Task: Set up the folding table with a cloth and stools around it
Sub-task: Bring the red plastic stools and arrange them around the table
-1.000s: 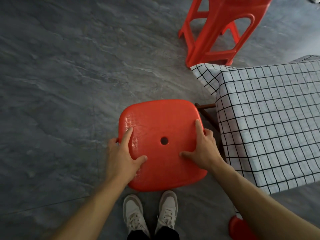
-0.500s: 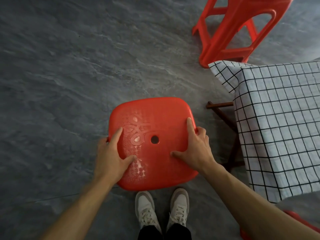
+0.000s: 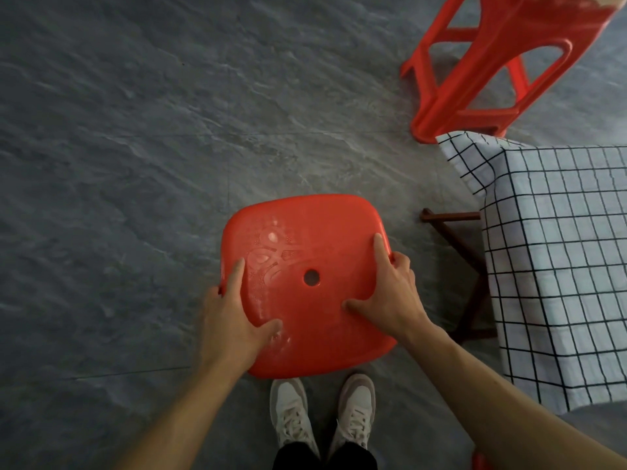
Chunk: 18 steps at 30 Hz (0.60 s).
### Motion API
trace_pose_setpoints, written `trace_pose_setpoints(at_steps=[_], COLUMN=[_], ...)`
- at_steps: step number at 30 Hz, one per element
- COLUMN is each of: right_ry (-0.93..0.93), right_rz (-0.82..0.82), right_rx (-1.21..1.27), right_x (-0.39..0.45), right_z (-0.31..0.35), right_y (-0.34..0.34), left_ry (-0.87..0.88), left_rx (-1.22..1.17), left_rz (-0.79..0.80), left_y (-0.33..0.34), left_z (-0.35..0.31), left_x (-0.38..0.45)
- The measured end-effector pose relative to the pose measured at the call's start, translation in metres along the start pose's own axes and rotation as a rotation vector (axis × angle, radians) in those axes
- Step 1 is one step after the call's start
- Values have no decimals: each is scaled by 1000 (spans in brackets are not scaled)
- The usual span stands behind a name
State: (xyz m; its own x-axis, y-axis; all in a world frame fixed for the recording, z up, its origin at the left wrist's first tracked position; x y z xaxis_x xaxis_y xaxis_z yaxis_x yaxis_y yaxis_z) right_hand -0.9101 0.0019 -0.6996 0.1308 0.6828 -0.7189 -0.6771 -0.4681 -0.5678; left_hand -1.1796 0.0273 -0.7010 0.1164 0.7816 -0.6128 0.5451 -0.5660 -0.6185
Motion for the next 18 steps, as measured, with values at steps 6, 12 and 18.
trace_pose_setpoints(at_steps=[6,12,18], right_ry=[-49,-65,-74], right_rz=[27,6,17], right_rx=[-24,-7,-42], right_x=[-3,-11,-10], right_z=[21,29,35], right_y=[17,33,34], left_ry=[-11,1,-23], left_rx=[-24,3,-18], left_rz=[-3,51,31], left_y=[-11,-30,-29], left_z=[24,33,38], left_x=[-2,2,-4])
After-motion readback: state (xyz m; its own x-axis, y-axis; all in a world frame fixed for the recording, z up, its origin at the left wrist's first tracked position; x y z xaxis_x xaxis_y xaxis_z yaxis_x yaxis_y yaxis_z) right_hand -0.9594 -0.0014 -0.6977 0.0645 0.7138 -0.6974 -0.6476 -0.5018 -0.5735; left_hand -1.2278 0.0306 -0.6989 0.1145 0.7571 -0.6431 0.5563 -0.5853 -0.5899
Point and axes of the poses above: each hand's wrist, its own x-axis towards the middle knuckle, its own y-axis out of the palm, z = x × y, the point moved 9 cm from there along x, towards the middle knuckle, and after that the axes turned 14 degrees about z, right-handed, at the moved point
